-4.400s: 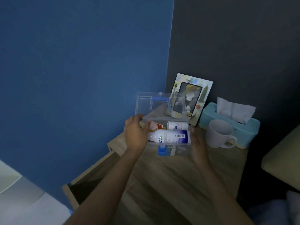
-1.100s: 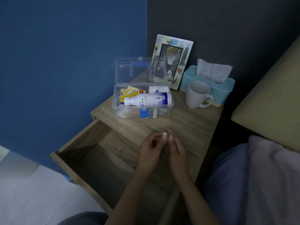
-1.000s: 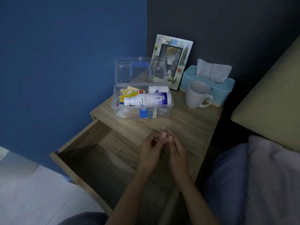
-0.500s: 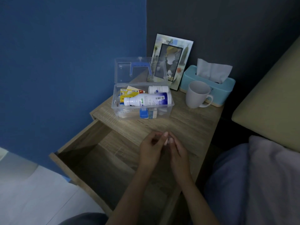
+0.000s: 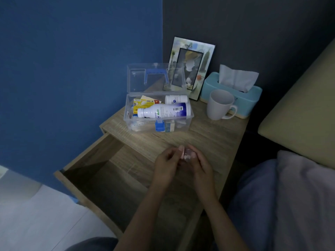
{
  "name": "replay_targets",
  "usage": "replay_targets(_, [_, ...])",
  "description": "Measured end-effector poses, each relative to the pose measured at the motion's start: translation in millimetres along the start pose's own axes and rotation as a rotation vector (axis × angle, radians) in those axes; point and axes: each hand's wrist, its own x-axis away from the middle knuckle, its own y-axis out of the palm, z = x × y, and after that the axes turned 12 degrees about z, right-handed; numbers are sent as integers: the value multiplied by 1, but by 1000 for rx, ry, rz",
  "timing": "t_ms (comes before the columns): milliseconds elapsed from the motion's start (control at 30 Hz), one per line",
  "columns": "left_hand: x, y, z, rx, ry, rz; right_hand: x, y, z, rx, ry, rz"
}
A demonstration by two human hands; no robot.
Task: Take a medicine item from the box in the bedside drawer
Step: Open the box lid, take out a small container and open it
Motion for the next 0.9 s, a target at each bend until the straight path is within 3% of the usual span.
replay_targets(200, [0, -1, 3, 296, -222, -78, -5, -6, 0, -155, 126, 50])
replay_targets(367, [3, -5, 6, 476, -277, -135, -9, -13, -4, -333, 207, 61])
replay_targets(467, [2, -7, 6, 530, -277, -162, -12, -18, -5, -310, 187, 55])
replay_targets(667, [1, -7, 3, 532, -250, -245, -17, -24, -3, -423, 275, 26])
replay_targets(900, [-4, -8, -2, 197, -101, -89, -17, -32, 3, -141, 84, 35])
